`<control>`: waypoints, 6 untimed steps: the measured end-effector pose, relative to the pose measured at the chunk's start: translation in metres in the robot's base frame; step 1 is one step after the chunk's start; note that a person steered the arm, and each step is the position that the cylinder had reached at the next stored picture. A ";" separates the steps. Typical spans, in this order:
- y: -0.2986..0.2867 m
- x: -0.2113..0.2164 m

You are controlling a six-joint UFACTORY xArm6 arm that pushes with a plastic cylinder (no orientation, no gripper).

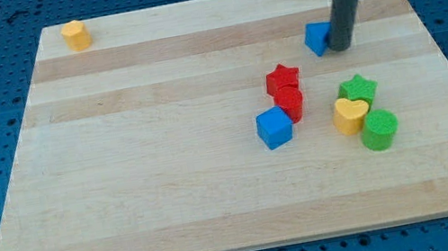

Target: Move the blue triangle to the top center

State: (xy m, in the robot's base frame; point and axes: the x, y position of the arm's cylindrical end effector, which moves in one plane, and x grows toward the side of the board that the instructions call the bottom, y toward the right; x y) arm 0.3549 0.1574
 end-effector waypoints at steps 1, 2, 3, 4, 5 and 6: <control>-0.024 -0.012; -0.044 -0.028; -0.064 -0.045; -0.082 -0.062; -0.101 -0.078; -0.113 -0.087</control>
